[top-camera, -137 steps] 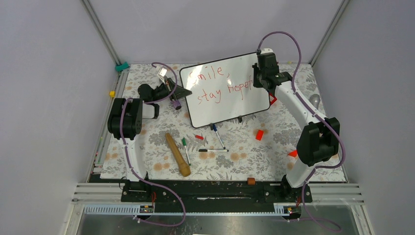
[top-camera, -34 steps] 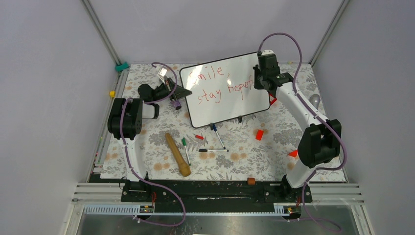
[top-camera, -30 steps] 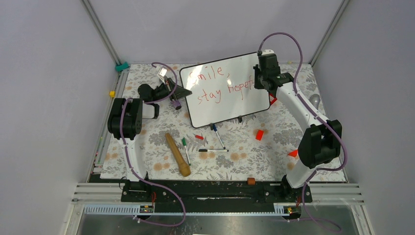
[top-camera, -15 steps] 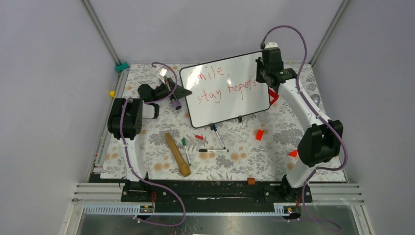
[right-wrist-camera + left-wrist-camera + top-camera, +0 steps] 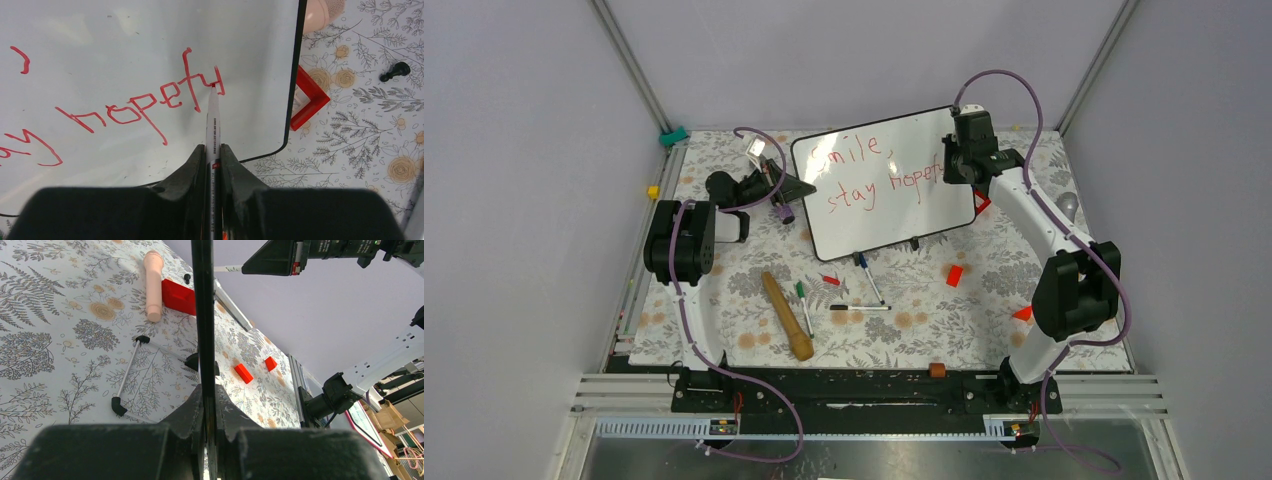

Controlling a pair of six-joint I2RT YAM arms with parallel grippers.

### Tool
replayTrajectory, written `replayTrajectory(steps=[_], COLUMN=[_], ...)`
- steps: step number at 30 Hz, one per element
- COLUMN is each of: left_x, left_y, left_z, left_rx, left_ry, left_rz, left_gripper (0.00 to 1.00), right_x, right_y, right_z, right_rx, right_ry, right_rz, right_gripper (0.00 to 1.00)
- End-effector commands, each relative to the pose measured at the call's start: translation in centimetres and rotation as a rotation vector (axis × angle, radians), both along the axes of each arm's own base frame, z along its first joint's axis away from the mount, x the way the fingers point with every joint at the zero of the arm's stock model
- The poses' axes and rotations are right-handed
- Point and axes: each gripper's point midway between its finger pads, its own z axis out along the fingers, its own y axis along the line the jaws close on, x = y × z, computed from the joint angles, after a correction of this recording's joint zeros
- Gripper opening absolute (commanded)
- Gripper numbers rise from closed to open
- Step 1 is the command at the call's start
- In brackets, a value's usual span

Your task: Write a sentence on the whiteboard

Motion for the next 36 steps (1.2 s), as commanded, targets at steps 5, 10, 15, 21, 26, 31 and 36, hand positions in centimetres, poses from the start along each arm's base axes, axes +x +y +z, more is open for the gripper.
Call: replayTrajectory(steps=[5,10,15,21,26,31,36], left_x=[-2.7,-2.7,-2.7,-2.7,-2.7,-2.7,-2.7], left_y=[-1.5,-1.5,-1.5,-1.4,-1.4,-1.5,-1.5], left_z=[-0.3,-0.2,-0.2,-0.2,-0.3,-0.2,-0.2], left_rx=[0.061,0.06,0.06,0.06,0.061,0.06,0.061], left_ry=[-0.124,-0.124,-0.123,-0.123,-0.125,-0.124,-0.125], left_rz=[-0.155,-0.154,-0.155,-0.155,-0.154,-0.154,-0.155], left_gripper=[0.0,0.0,0.0,0.0,0.0,0.0,0.0], right_x=[1.0,1.7,1.0,-0.2,0.8,1.7,1.0], right_y=[0.1,0.5,0.3,0.0,0.2,1.0,1.2], right_z=[2.3,3.0,2.0,0.8,2.2,3.4,1.9], right_rx=[0.025,0.03,0.026,0.017,0.018,0.047,0.06], right_ry=[-0.068,-0.077,-0.048,-0.018,-0.05,-0.074,-0.046], right_rz=[-0.012,-0.003,-0.003,-0.001,0.0,0.019,0.028], right_gripper=[0.0,0.0,0.0,0.0,0.0,0.0,0.0])
